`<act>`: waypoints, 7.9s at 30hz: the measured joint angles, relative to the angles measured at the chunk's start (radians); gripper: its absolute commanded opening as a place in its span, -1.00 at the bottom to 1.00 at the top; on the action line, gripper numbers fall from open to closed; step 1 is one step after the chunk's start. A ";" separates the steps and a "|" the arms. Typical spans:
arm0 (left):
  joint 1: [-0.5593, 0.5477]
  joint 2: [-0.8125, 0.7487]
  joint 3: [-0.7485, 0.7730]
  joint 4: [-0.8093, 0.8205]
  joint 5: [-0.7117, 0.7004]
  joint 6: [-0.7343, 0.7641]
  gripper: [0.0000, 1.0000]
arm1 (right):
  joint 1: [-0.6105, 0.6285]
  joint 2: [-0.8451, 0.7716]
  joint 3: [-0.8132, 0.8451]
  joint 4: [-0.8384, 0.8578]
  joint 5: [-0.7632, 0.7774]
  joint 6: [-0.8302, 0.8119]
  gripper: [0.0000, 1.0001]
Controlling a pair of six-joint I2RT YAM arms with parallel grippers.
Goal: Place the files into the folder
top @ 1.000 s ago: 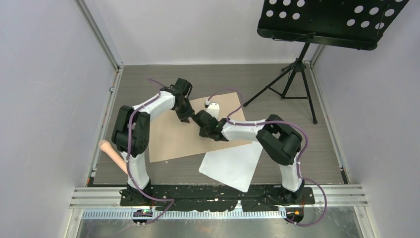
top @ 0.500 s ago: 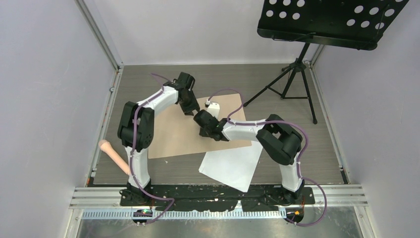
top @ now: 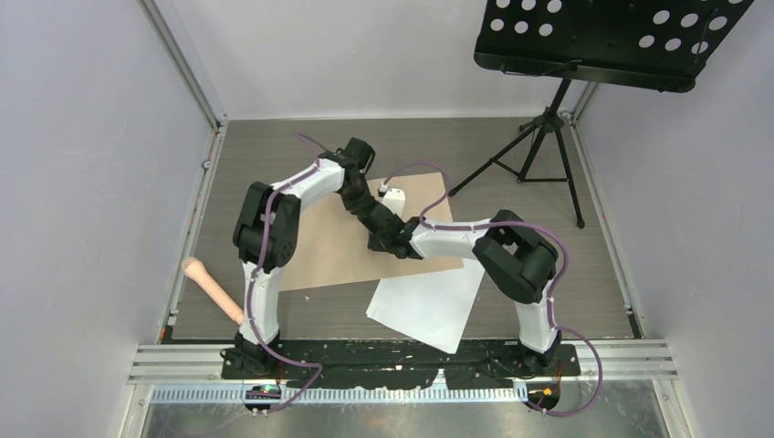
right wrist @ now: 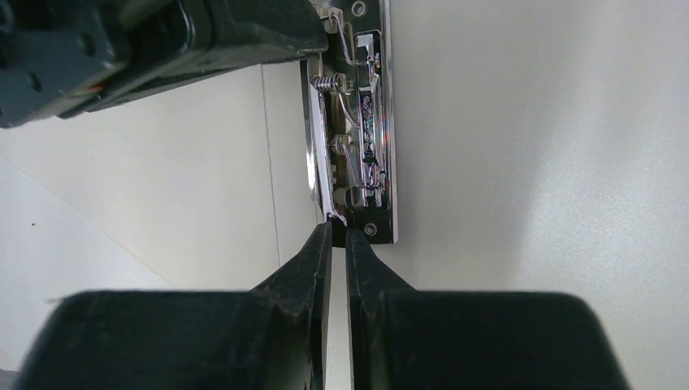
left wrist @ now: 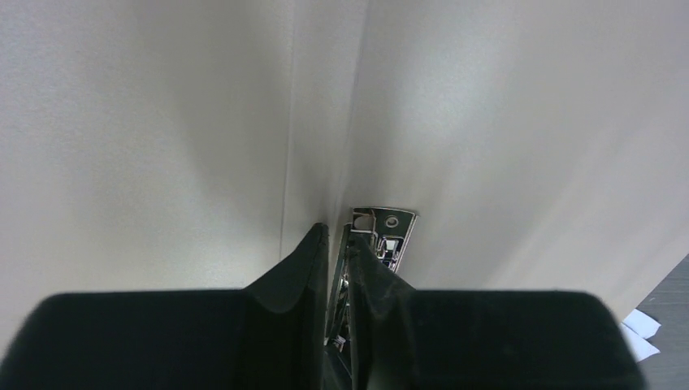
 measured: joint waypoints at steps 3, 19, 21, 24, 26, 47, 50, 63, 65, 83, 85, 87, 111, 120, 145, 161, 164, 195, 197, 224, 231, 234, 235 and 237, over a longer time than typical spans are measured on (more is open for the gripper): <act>-0.013 0.000 0.000 -0.005 -0.021 0.000 -0.96 | 0.000 0.000 0.000 0.000 0.004 -0.006 -0.89; -0.018 -0.023 -0.036 0.003 -0.044 0.079 -1.00 | 0.079 0.051 0.080 -0.109 0.262 -0.049 -0.89; -0.016 -0.030 -0.047 0.009 -0.035 0.086 -1.00 | 0.084 0.053 0.082 -0.126 0.293 -0.039 -0.89; -0.014 -0.034 -0.053 0.012 -0.018 0.099 -1.00 | 0.087 0.053 0.082 -0.143 0.330 -0.028 -0.89; -0.012 -0.034 -0.054 0.015 -0.009 0.103 -1.00 | 0.088 0.053 0.082 -0.153 0.356 -0.021 -0.89; 0.014 -0.044 -0.058 -0.054 0.071 0.163 -0.68 | 0.043 -0.061 -0.096 -0.103 0.436 -0.174 -0.41; 0.026 -0.055 -0.056 -0.082 0.087 0.179 -0.48 | 0.038 -0.122 -0.116 -0.076 0.350 -0.199 -0.28; 0.059 -0.223 0.063 -0.124 0.145 0.182 0.00 | -0.013 -0.227 -0.151 0.134 -0.243 -0.264 -0.58; 0.088 -0.288 0.029 -0.119 0.144 0.180 0.01 | -0.013 -0.194 -0.142 0.153 -0.309 -0.264 -0.59; 0.178 -0.645 -0.314 -0.085 0.143 0.192 0.24 | -0.188 0.173 0.346 0.111 -0.540 -0.284 -0.66; 0.175 -0.681 -0.358 -0.079 0.147 0.200 0.34 | -0.210 0.229 0.412 0.092 -0.549 -0.287 -0.65; 0.166 -0.727 -0.412 -0.064 0.151 0.208 0.40 | -0.223 0.283 0.463 0.071 -0.556 -0.291 -0.65; -0.381 -0.758 -0.741 0.107 0.218 0.237 0.41 | -0.232 -0.885 -0.516 -0.183 -0.280 -0.054 0.61; -0.476 -0.660 -0.798 0.195 0.277 0.200 0.33 | -0.232 -1.089 -0.789 -0.322 -0.261 0.080 0.61; -0.477 -0.612 -0.849 0.279 0.382 0.130 0.05 | -0.231 -1.020 -0.834 -0.213 -0.263 0.108 0.58; -0.417 -0.680 -0.927 0.283 0.399 0.014 -0.22 | -0.231 -1.020 -0.835 -0.213 -0.262 0.109 0.57; -0.417 -0.680 -0.940 0.309 0.406 -0.014 -0.22 | -0.231 -1.020 -0.835 -0.213 -0.262 0.109 0.58; -0.401 -0.764 -1.073 0.449 0.460 -0.247 -1.00 | -0.231 -1.026 -0.835 -0.221 -0.258 0.109 0.57; -0.397 -0.780 -1.067 0.446 0.465 -0.257 -1.00 | -0.231 -1.036 -0.835 -0.240 -0.255 0.108 0.58; -0.324 -0.984 -0.228 0.040 0.377 -0.088 -1.00 | -0.367 -1.211 -0.207 -0.749 -0.138 0.027 0.90; -0.297 -0.881 -0.119 0.047 0.260 -0.064 -1.00 | -0.483 -1.262 -0.321 -0.738 -0.395 0.114 0.91; -0.287 -0.878 -0.144 0.051 0.181 -0.079 -1.00 | -0.489 -1.262 -0.500 -0.581 -0.529 0.221 0.91; -0.283 -0.889 -0.166 0.052 0.155 -0.090 -1.00 | -0.489 -1.260 -0.542 -0.549 -0.549 0.246 0.91; -0.264 -0.951 -0.271 0.061 0.084 -0.133 -1.00 | -0.475 -1.236 -0.649 -0.464 -0.578 0.312 0.91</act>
